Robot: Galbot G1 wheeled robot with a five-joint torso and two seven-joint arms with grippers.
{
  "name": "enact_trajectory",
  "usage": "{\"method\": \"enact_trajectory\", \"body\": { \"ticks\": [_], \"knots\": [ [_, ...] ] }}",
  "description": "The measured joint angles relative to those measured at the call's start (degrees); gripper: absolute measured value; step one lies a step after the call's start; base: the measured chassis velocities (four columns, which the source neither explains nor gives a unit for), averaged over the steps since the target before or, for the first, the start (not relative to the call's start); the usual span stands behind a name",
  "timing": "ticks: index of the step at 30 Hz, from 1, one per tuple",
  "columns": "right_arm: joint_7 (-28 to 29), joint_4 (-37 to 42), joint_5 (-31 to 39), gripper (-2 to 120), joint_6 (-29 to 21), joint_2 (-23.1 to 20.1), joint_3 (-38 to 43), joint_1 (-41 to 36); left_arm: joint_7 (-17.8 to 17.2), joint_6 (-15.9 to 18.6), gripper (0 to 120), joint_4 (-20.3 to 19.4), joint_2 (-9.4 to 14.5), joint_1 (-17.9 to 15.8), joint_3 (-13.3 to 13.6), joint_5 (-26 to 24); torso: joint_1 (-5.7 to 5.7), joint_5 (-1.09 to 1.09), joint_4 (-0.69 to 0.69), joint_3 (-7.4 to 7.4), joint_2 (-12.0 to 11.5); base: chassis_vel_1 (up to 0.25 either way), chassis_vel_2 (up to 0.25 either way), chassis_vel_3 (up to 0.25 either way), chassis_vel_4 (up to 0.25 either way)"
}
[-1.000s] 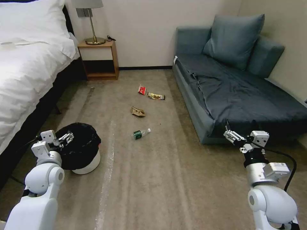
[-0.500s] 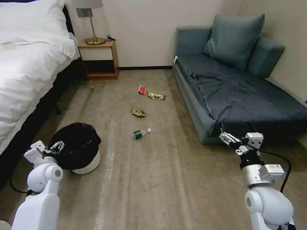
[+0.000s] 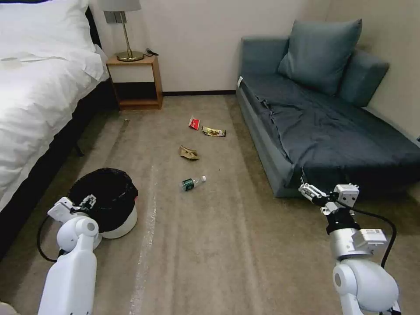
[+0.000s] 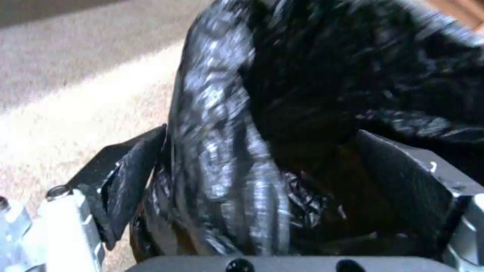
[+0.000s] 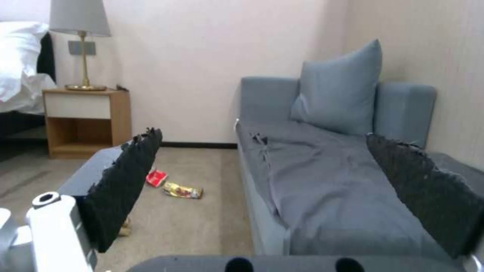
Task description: Pick up the trash bin, then pick up the garbage on the floor and place it into the trash bin.
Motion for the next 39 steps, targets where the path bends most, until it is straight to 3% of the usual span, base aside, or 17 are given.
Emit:
{"method": "enact_trajectory", "body": {
  "ticks": [5,6,14,15,23,29,37,39],
  "knots": [
    [-0.5,-0.7,0.0,100,0.8,0.0,0.0,0.2,0.0,-0.3,95,1.0,0.0,-0.1,-0.1,-0.7,0.0,0.04,0.01,0.0,0.0,0.0,0.0,0.0,0.0],
    [-0.7,-1.0,0.0,100,1.1,0.0,0.0,0.2,0.0,-0.5,88,1.0,-0.1,0.0,-0.1,-0.9,0.0,0.04,0.01,-0.01,0.0,0.0,0.0,0.0,0.0],
    [-1.5,-1.6,-0.2,100,2.0,0.4,-0.7,0.4,0.3,-0.5,64,1.4,-0.4,0.2,-0.1,-1.0,0.0,0.06,0.02,-0.02,0.0,0.0,0.0,0.0,0.0],
    [-1.9,-1.6,-0.2,100,2.1,0.4,-0.7,0.4,0.4,-0.7,56,1.4,-0.4,0.3,-0.1,-1.0,0.0,0.04,0.02,-0.02,0.0,0.0,0.0,0.0,0.0],
    [-2.1,-1.5,-0.2,100,2.4,0.4,-0.7,0.4,0.8,-1.0,31,1.3,0.1,1.4,-0.2,-1.7,0.0,0.04,0.0,-0.02,0.0,0.0,0.0,0.0,0.0],
    [-2.3,-1.0,-0.2,100,2.7,0.5,-0.6,0.2,1.1,-0.9,5,0.7,0.5,2.6,-0.2,-1.1,0.0,0.0,0.03,-0.01,0.0,0.0,0.0,0.0,0.0],
    [-2.3,-0.8,-0.2,100,3.0,0.5,-0.5,0.2,2.9,0.3,4,-1.6,1.1,4.8,-0.3,0.0,0.0,-0.06,0.0,0.01,0.0,0.0,0.0,0.0,0.0],
    [-2.4,-1.2,-0.4,100,4.2,0.4,-0.2,0.5,4.5,2.0,4,-4.5,1.7,6.8,-0.4,1.7,0.0,-0.15,-0.03,0.02,0.0,0.0,0.0,0.0,0.0]
  ]
}}
